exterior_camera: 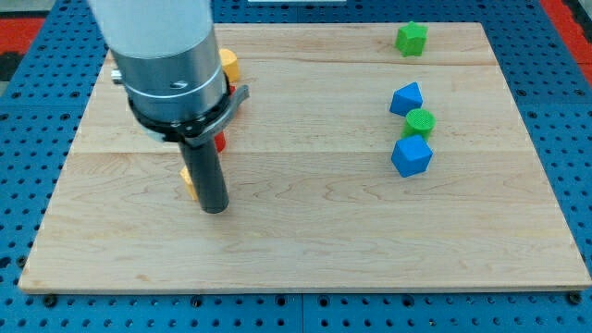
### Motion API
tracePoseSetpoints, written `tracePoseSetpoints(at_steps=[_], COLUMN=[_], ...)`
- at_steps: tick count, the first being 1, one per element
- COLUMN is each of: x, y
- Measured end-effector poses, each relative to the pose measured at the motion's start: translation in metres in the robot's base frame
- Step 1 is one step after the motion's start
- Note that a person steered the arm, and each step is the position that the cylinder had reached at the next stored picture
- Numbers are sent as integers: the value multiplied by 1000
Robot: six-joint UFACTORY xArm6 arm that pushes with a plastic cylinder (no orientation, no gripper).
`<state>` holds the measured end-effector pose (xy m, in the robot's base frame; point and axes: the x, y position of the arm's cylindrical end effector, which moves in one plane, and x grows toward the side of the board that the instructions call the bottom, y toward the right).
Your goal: Nudge the green star slightly
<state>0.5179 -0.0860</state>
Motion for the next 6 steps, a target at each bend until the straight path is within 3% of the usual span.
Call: tracePoseSetpoints(at_steps=[3,4,5,6], x=[9,-26,-118,-214], y=[229,267,315,314])
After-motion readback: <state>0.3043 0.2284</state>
